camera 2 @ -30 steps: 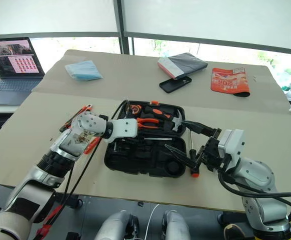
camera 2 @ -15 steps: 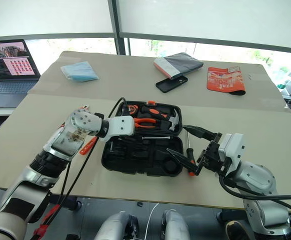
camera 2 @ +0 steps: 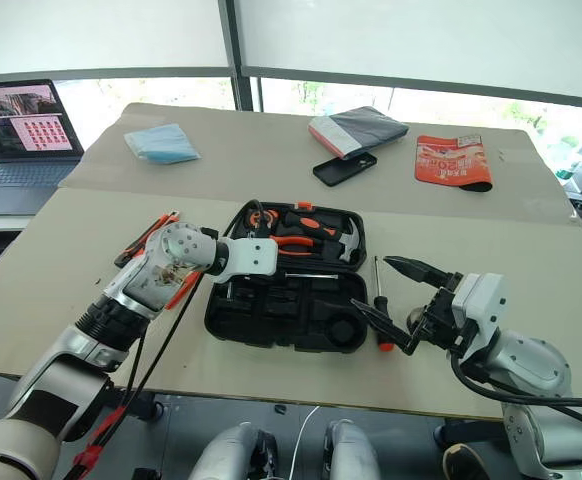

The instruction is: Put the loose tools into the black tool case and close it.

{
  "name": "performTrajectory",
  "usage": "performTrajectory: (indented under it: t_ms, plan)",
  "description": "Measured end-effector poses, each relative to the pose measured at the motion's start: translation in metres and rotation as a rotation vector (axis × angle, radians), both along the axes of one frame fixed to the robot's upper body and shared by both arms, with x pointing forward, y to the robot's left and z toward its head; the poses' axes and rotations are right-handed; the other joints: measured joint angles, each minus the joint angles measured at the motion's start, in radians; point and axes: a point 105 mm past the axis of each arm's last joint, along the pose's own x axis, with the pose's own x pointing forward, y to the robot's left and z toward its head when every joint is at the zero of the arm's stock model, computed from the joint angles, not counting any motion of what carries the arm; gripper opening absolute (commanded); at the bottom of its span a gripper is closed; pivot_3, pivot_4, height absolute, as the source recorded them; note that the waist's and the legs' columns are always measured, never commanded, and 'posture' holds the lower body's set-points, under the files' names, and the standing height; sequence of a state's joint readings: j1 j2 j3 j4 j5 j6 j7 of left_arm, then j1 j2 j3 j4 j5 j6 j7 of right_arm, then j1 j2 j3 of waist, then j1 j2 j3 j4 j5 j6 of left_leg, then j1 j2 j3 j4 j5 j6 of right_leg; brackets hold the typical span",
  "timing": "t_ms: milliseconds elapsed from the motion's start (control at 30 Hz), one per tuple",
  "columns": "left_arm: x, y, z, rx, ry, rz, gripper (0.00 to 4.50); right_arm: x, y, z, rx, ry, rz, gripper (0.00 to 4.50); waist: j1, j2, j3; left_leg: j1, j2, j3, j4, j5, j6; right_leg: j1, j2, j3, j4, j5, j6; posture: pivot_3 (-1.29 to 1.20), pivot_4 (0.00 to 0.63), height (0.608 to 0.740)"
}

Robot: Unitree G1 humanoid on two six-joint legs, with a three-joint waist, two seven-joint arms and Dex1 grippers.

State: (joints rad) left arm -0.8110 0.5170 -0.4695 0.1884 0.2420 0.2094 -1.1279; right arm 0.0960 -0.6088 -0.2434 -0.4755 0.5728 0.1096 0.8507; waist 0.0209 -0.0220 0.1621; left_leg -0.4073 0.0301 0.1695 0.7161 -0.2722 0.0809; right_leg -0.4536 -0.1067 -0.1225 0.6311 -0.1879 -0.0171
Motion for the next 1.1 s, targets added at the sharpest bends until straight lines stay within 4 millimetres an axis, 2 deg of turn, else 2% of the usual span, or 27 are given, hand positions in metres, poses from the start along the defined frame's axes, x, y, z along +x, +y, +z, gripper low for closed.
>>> performTrajectory:
  t_ms: [67,133,167,200,267,333,433,500,567,700,767,800,1100]
  plan:
    - [-0.001,0.0,0.0,0.002,0.005,-0.005,0.61,0.0,0.0,0.0,0.0,0.0,0.0,4.5,0.001,0.0,0.0,0.0,0.0,0.0,0.0,0.0,0.0,0.0,0.0,0.0,0.0,0.0,0.0,0.0,0.15,0.74]
    - [-0.002,0.0,0.0,0.0,0.009,-0.013,1.43,0.0,0.0,0.0,0.001,0.0,0.0,4.5,0.0,0.0,0.0,0.0,0.0,0.0,0.0,0.0,0.0,0.0,0.0,0.0,0.0,0.0,0.0,0.0,0.15,0.74]
    - [-0.001,0.0,0.002,-0.007,0.003,-0.015,1.63,0.0,0.0,0.0,0.001,-0.001,0.0,4.5,0.0,0.0,0.0,0.0,0.0,0.0,0.0,0.0,0.0,0.0,0.0,0.0,0.0,0.0,0.0,0.0,0.15,0.74]
    - [-0.002,0.0,0.004,-0.013,-0.001,-0.025,2.09,0.0,0.0,0.0,0.002,0.0,-0.001,4.5,-0.001,0.0,0.0,0.0,0.0,0.0,0.0,0.0,0.0,0.0,0.0,0.0,0.0,0.0,0.0,0.0,0.15,0.74]
    - [-0.003,-0.003,0.008,-0.045,-0.001,-0.032,2.72,0.001,-0.001,-0.001,0.006,0.004,-0.005,4.5,-0.001,0.0,0.0,-0.001,0.0,0.0,0.0,0.0,0.0,0.0,0.0,0.0,0.0,0.0,0.0,0.0,0.15,0.74]
    - [-0.003,-0.007,0.011,-0.101,0.018,-0.023,2.72,0.002,-0.001,-0.001,0.011,0.005,-0.006,4.5,0.0,0.0,0.0,-0.001,0.0,0.0,0.0,0.0,0.0,-0.001,0.0,0.0,0.0,0.0,0.0,0.0,0.15,0.74]
    - [-0.003,-0.014,0.026,-0.242,0.06,0.008,2.72,0.002,0.0,-0.001,0.014,0.005,-0.005,4.5,-0.002,0.0,0.0,-0.002,0.0,0.0,0.0,0.0,0.0,-0.001,0.0,0.0,0.0,0.0,0.0,0.0,0.15,0.74]
    - [-0.005,-0.015,0.038,-0.311,0.063,0.015,2.17,0.002,0.0,-0.002,0.015,0.006,-0.005,4.5,-0.006,0.0,0.0,-0.001,0.0,0.0,0.0,0.0,0.0,-0.001,0.0,0.0,0.0,0.0,0.0,0.0,0.15,0.74]
    - [-0.006,-0.012,0.041,-0.348,0.062,0.024,1.54,0.002,0.0,-0.002,0.019,0.006,-0.006,4.5,-0.008,0.0,0.0,0.0,0.0,0.0,0.0,0.0,0.0,-0.001,0.0,0.0,0.0,0.0,0.0,0.0,0.15,0.74]
    - [-0.005,-0.001,0.016,-0.374,0.121,0.087,0.1,0.002,0.0,-0.002,0.033,0.005,-0.011,4.5,-0.011,0.0,0.0,0.001,0.0,0.001,-0.001,0.001,-0.001,0.0,0.001,0.001,0.001,0.0,0.0,0.0,0.15,0.74]
    - [-0.002,0.008,-0.006,-0.395,0.158,0.147,0.03,0.002,0.0,-0.002,0.038,0.001,-0.013,4.5,-0.01,0.0,0.0,0.001,0.0,0.0,-0.001,0.001,-0.001,0.0,0.001,0.001,0.001,0.0,0.0,0.0,0.15,0.74]
    - [-0.003,0.008,-0.011,-0.418,0.162,0.155,0.03,0.002,-0.001,-0.003,0.039,0.003,-0.016,4.5,-0.009,0.0,0.0,0.001,0.0,0.0,-0.001,0.001,-0.001,0.0,0.0,0.001,0.001,0.0,0.0,0.0,0.15,0.74]
    - [-0.006,0.002,-0.019,-0.444,0.141,0.144,0.03,0.003,-0.003,-0.005,0.04,0.011,-0.024,4.5,-0.004,0.001,-0.001,0.002,0.0,0.0,-0.001,0.0,0.0,0.002,-0.001,0.0,0.0,0.0,0.0,0.0,0.15,0.74]
